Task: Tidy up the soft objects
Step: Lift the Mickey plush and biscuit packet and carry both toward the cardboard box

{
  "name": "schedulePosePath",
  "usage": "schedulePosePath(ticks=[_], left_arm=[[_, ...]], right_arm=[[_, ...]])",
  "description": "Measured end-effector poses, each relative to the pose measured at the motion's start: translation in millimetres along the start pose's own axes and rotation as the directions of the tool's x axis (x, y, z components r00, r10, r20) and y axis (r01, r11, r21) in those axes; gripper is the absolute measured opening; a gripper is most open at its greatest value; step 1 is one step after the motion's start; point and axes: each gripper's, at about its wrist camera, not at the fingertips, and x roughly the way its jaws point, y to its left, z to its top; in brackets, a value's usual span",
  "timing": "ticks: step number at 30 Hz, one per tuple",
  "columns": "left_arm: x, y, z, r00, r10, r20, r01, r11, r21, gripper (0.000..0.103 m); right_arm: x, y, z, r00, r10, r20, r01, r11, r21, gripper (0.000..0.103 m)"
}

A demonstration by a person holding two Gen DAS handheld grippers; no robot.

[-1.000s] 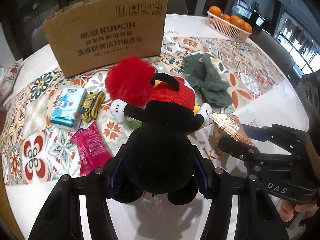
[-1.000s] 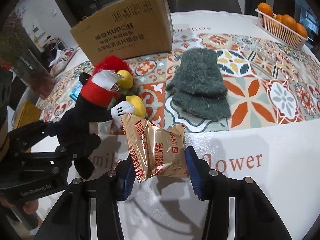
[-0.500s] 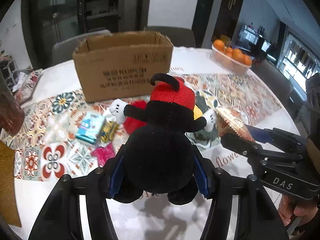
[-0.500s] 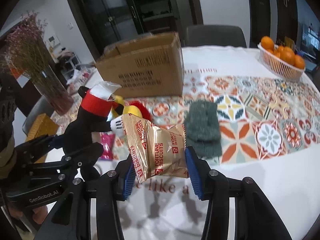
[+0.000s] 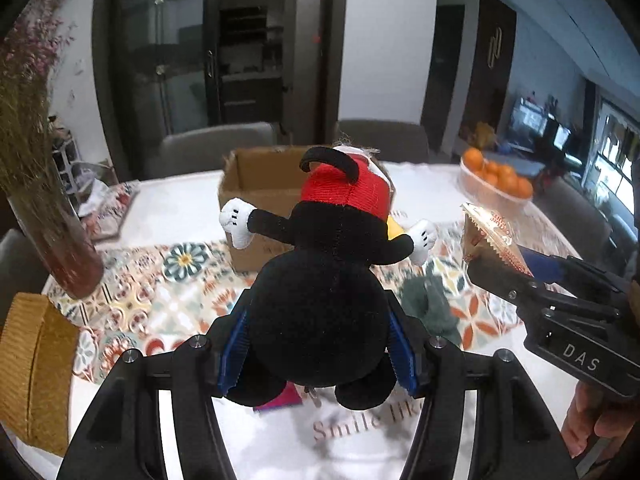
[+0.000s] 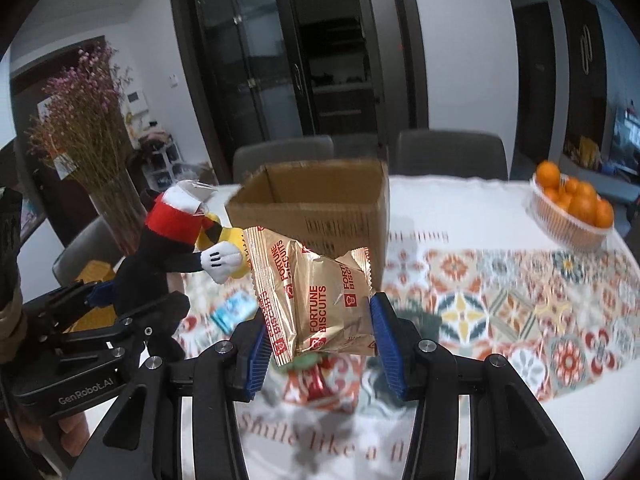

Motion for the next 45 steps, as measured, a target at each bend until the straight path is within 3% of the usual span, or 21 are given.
schedulePosePath(ticks=[12,25,36,45], left_arm=[[-2,23,40,0.993,0.06,0.102,-0.057,0.998,-0.031,0.06],[28,38,83,0.982,0.109,0.153,-0.119,0.991,0.062,0.06],[84,52,142,0.998,0.04,0.04,-0.045,0.991,0.124,0.06],[138,55,170,0.995,-0.027,-0.097,0.04,0.989,0.141,0.06]], right_arm=[[8,16,48,0.994,0.022,0.109,-0.019,0.999,-0.025,0.048],[43,7,96,0.995,0.007,0.097,-0.008,1.0,0.006,0.048],[98,-8,142,0.999,0.021,-0.026,-0.02,1.0,0.02,0.048],[142,-22,171,0.989,0.022,-0.149,-0.02,1.0,0.014,0.049]])
